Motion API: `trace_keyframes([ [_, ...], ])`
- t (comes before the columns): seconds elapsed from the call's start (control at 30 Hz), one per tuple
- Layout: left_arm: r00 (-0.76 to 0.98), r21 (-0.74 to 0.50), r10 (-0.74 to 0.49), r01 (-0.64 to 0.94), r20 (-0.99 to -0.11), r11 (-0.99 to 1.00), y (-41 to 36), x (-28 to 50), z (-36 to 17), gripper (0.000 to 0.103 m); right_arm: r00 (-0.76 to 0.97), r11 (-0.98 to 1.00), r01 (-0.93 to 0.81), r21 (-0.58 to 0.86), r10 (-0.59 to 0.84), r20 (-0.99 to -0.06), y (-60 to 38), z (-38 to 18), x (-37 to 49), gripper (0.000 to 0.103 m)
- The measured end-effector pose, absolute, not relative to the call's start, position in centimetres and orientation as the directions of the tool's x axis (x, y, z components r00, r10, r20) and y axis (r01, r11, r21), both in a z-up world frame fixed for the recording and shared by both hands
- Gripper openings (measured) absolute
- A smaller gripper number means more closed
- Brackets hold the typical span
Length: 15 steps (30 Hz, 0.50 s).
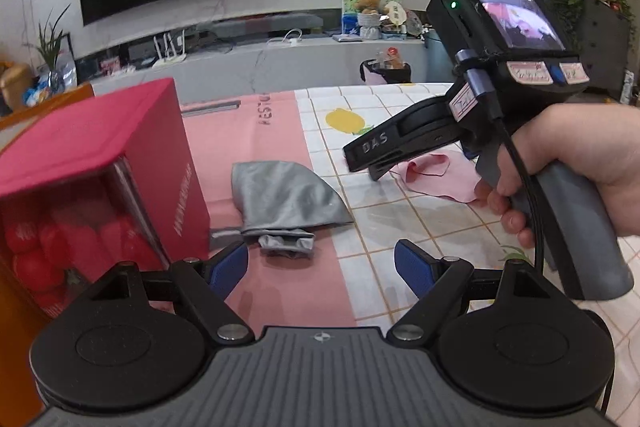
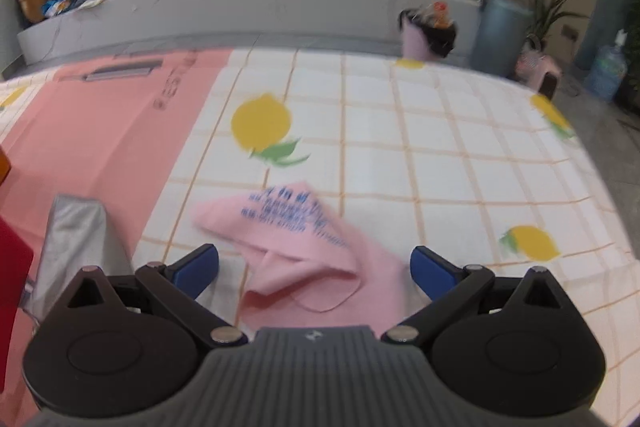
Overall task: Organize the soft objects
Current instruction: 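Lower the right tool onto the pink cloth and close it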
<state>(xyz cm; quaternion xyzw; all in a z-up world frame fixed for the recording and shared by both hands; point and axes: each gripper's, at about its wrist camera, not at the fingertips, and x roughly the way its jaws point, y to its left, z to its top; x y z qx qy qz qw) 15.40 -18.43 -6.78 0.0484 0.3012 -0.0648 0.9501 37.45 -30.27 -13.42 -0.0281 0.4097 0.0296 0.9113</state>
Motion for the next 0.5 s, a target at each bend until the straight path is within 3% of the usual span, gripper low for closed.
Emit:
trace_keyframes([
  [0.2, 0.801, 0.016, -0.097, 0.132, -0.591, 0.991, -19.1, 15.4, -7.0, 0.096, 0.678, 0.997, -0.079, -0.006, 0.050, -0.733, -30.4, -13.5, 37.6, 0.091],
  [0.37, 0.798, -0.006, -0.099, 0.119, -0.595, 0.993, -19.0, 15.5, -6.8, 0.096, 0.662, 0.997, -0.070, -0.018, 0.033, -0.749, -30.6, -12.6, 37.3, 0.054],
  [0.5, 0.795, -0.024, -0.110, 0.119, -0.597, 0.993, -19.1, 15.7, -6.4, 0.096, 0.640, 0.989, -0.131, -0.069, 0.031, -0.768, -29.9, -12.1, 36.6, 0.039],
])
